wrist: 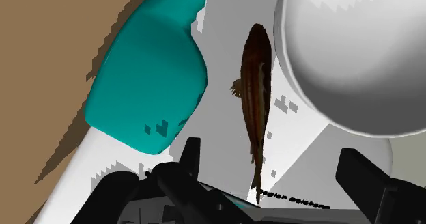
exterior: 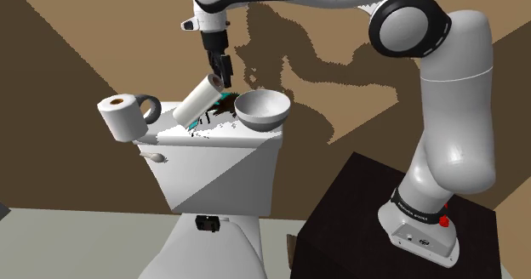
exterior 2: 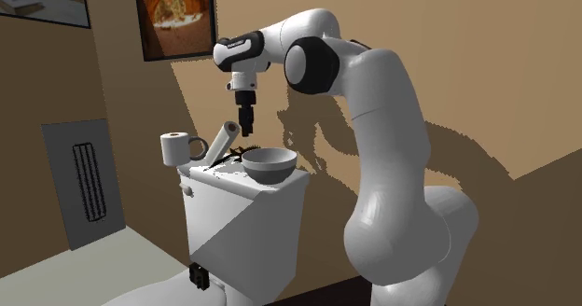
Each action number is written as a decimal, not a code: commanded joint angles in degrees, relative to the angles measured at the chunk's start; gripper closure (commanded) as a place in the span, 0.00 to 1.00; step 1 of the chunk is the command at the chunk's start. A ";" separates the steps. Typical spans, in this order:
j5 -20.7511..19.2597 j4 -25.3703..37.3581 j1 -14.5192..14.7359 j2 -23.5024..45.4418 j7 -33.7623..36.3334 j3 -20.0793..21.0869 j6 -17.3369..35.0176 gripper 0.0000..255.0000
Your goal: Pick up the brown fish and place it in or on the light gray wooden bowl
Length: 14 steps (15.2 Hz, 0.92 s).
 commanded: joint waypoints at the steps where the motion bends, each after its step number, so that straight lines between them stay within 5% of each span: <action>1: 1.90 -3.62 -1.10 -1.27 -0.62 0.08 2.46 0.00; 14: 1.96 -9.21 -1.06 -2.14 -0.69 0.09 7.19 0.00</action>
